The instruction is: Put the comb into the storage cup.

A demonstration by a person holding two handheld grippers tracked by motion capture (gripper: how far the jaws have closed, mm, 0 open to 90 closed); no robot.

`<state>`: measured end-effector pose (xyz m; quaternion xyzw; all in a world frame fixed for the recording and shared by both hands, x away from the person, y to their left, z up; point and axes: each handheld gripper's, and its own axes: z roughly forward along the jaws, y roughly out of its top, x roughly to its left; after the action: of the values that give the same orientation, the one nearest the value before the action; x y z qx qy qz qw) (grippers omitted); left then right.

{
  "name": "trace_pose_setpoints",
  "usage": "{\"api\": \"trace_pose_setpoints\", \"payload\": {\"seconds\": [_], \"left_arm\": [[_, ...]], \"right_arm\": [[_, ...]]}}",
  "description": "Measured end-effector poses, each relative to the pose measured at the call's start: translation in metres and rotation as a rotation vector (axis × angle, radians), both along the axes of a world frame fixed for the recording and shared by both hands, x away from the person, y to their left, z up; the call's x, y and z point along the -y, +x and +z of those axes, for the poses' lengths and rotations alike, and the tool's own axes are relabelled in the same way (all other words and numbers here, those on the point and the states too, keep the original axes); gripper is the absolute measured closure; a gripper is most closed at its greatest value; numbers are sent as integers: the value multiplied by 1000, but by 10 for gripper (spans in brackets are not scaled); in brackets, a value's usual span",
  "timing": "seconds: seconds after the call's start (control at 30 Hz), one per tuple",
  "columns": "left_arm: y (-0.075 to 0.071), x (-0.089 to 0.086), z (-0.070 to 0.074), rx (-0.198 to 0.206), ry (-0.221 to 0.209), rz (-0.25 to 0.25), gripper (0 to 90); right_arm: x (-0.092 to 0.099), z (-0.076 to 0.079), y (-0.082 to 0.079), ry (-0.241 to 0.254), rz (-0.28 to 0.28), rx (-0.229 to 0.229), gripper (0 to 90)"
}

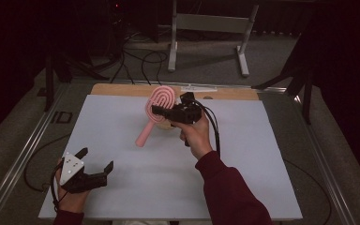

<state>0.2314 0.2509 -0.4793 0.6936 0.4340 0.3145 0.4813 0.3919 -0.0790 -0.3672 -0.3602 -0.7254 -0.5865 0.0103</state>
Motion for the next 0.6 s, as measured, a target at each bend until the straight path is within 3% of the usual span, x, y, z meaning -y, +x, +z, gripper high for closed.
{"api": "trace_pose_setpoints", "payload": {"seconds": [0.23, 0.43, 0.6], "left_arm": [[1, -2, -2, -3, -19, 2, 2], [1, -2, -3, -3, -21, 3, 2], [-1, -2, -2, 19, -21, 24, 8]], "right_arm": [[3, 2, 5, -3, -20, 4, 639], [8, 5, 13, 32, -21, 4, 639], [10, 8, 17, 36, -33, 4, 638]]}}
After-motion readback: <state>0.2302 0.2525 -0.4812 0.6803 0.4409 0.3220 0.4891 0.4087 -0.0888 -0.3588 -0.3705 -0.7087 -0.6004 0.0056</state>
